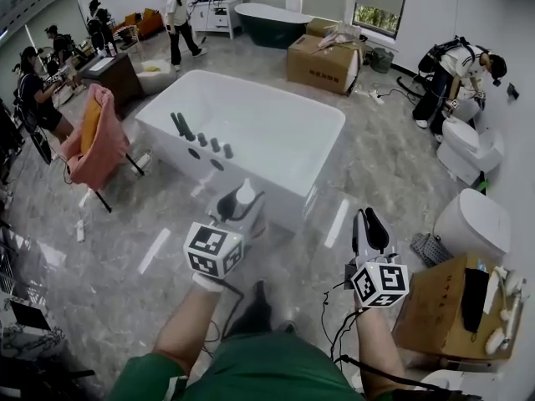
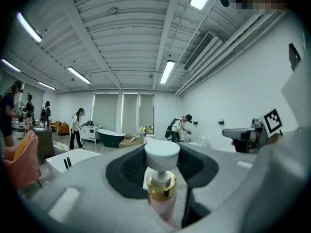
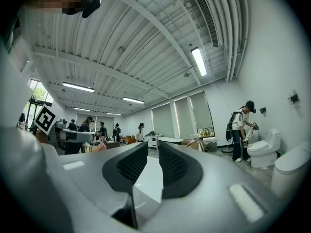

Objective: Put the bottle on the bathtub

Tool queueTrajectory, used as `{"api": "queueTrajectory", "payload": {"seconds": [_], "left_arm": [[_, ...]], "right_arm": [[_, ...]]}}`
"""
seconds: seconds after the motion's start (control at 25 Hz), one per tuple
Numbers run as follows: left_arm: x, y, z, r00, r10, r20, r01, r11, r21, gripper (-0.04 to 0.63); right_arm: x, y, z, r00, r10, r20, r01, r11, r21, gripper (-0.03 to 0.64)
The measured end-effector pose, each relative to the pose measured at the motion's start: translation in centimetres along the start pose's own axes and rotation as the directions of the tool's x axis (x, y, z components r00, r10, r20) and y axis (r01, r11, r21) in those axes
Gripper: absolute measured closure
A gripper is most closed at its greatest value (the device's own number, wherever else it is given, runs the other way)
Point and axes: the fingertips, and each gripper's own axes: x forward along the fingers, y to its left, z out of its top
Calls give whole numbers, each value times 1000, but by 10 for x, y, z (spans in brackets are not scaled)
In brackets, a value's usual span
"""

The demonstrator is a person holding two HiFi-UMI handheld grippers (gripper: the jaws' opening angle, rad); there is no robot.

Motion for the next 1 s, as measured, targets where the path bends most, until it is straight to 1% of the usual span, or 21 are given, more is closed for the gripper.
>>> {"api": "queueTrajectory", "payload": {"seconds": [0.24,0.48,0.8,1.0], "left_arm": [[32,20,-4,999,-37,10,37,999,-3,430],[84,44,-5,995,-99,11,99,995,10,428],[159,101,-15,986,-169,-2,169,986,5,428],[195,131,-23,977,-211,-14,211,978,-6,428]], "right_arm": [[29,-9,-7,1000,-25,-10,25,1000,-6,543],[77,-27,-9,998,-68,-17,68,998,-10,543],[165,-41,-18,992,-122,-43,121,992,-26,543],[206,-43,-23,986,-156,-62,154,987,-37,543]]}}
